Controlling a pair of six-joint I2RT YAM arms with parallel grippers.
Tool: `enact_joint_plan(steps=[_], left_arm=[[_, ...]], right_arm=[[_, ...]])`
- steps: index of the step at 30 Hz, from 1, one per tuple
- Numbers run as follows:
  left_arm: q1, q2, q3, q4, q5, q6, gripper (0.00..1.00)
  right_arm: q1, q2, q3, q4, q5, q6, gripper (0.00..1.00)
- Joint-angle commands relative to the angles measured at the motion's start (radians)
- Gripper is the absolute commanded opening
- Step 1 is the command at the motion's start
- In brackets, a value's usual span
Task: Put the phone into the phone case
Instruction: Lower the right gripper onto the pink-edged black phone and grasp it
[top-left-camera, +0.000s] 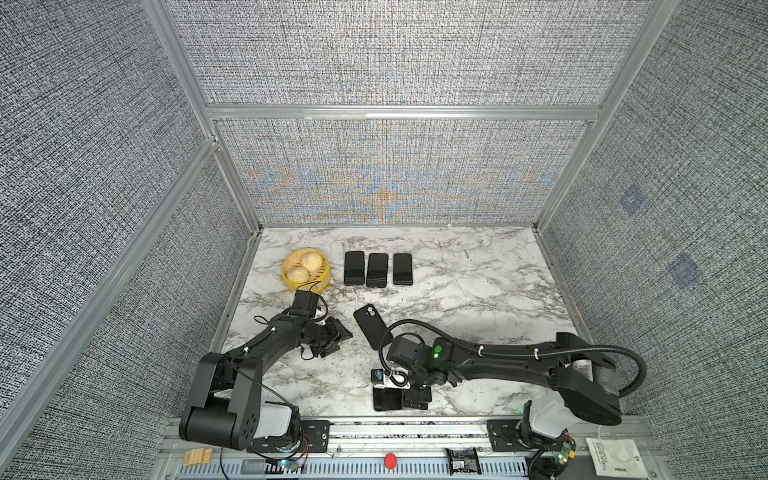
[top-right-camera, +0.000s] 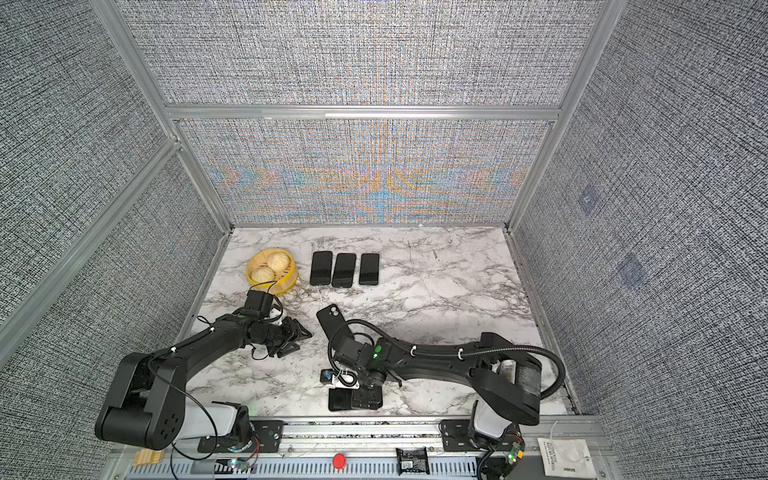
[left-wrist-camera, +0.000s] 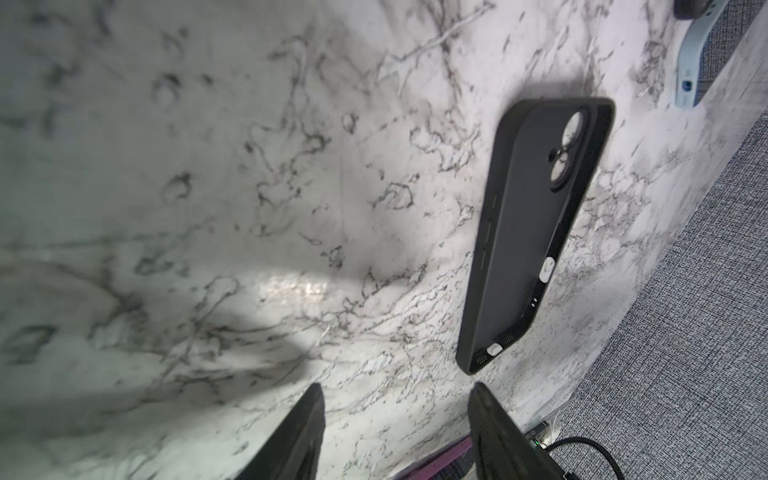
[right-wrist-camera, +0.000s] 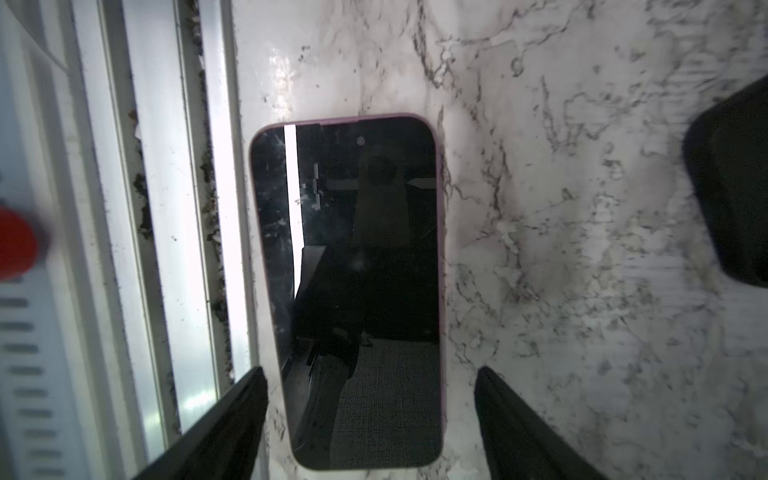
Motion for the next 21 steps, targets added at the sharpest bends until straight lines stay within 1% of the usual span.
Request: enact_joint_plan(steps=[1,8,10,21], left_arm=[[-0.001,0.013,0.010,0.011,0.007,0.006,0.57],[0.000,0.019,0.013,0.006,0.005,0.013,0.57],[-0.001,0.018,0.010,0.011,0.005,0.011,0.57],[0.001,0.036,0.014,0.021,0.009,0.010,0.57]], right_arm=[[0.012,0.035,0.008,0.040,0.004,0.004,0.84],[0.013,0.075,-0.005,0.081,0.021,0.037,0.86],[0.013,0.079,-0.008,0.094,0.022,0.039,0.89],[0.012,0.113,-0.013,0.092,0.037,0.049,0.90]])
